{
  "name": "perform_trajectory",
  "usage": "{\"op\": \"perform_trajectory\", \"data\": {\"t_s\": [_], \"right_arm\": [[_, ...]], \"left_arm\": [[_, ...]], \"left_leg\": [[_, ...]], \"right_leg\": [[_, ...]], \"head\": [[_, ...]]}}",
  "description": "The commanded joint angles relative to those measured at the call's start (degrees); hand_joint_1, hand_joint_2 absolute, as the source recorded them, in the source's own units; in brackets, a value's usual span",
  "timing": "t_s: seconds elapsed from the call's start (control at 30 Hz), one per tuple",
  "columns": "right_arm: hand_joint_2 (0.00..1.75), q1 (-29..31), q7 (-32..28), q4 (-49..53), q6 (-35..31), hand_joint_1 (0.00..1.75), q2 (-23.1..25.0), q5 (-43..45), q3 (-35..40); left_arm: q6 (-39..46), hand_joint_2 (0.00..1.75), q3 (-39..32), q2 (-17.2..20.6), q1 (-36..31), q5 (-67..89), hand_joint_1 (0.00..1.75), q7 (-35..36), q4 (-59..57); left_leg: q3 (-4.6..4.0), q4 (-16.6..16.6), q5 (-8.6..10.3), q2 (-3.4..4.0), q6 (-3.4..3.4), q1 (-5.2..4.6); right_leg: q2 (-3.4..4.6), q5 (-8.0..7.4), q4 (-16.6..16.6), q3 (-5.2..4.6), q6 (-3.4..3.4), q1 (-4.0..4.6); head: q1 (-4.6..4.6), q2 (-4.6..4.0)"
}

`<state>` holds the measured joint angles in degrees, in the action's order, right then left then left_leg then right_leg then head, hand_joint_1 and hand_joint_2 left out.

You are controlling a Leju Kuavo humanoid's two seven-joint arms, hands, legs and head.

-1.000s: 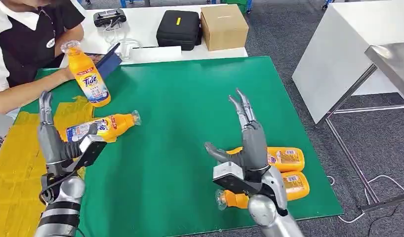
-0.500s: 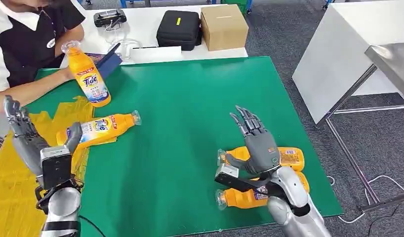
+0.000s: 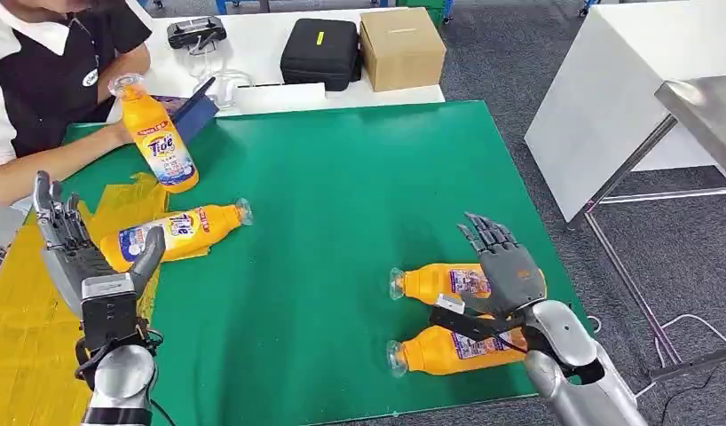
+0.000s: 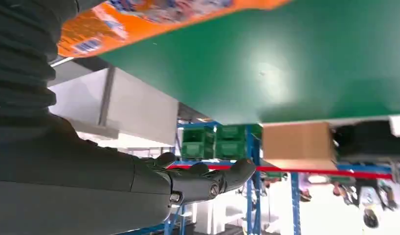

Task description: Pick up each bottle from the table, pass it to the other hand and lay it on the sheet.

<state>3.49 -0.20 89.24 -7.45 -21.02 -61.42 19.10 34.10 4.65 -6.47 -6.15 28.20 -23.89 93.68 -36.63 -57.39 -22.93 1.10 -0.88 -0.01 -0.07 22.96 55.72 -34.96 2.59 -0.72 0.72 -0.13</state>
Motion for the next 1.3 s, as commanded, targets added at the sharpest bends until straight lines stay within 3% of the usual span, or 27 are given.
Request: {"op": "perform_trajectory", "data": {"t_s": [0.03,0.67,0.93,1.03,1.3], "right_arm": [[1.75,1.1,0.7,-7.1,1.6,0.00,-3.2,-0.6,-2.6],[1.75,3.0,2.5,-13.3,4.2,0.00,-4.0,-3.3,-4.5],[1.75,7.2,1.6,-21.4,3.2,0.00,-0.7,-4.5,-4.4],[1.75,7.9,1.4,-22.7,3.0,0.00,0.3,-4.7,-4.3],[1.75,8.2,1.0,-23.4,2.8,0.00,1.1,-4.9,-3.9]], "left_arm": [[-0.2,1.75,0.3,1.0,-1.2,-0.9,0.00,0.1,-3.9],[-2.1,1.75,0.9,1.6,-1.2,-2.2,0.00,0.1,-3.8],[-17.2,1.75,5.3,6.6,-2.1,-1.8,0.00,4.8,-5.1],[-21.3,1.75,5.4,6.8,-2.2,-1.2,0.00,5.9,-6.2],[-22.2,1.75,5.4,6.6,-2.0,-1.4,0.00,6.0,-6.0]], "left_leg": [[0.57,0.0,-0.21,-0.20,0.08,0.06],[0.27,0.1,-0.08,-0.02,0.04,0.03],[0.36,0.1,-0.08,0.04,0.07,0.05],[0.43,0.1,-0.11,0.03,0.09,0.06],[0.58,0.0,-0.21,-0.02,0.10,0.08]], "right_leg": [[-0.08,0.21,-0.1,0.59,-0.13,0.04],[0.04,0.05,-0.1,0.26,-0.07,0.02],[0.11,0.03,-0.1,0.34,-0.10,0.04],[0.11,0.06,-0.1,0.40,-0.13,0.05],[0.08,0.17,-0.1,0.56,-0.14,0.07]], "head": [[-0.02,0.00],[-0.02,0.00],[-0.02,0.00],[0.00,0.00],[-0.02,0.00]]}}
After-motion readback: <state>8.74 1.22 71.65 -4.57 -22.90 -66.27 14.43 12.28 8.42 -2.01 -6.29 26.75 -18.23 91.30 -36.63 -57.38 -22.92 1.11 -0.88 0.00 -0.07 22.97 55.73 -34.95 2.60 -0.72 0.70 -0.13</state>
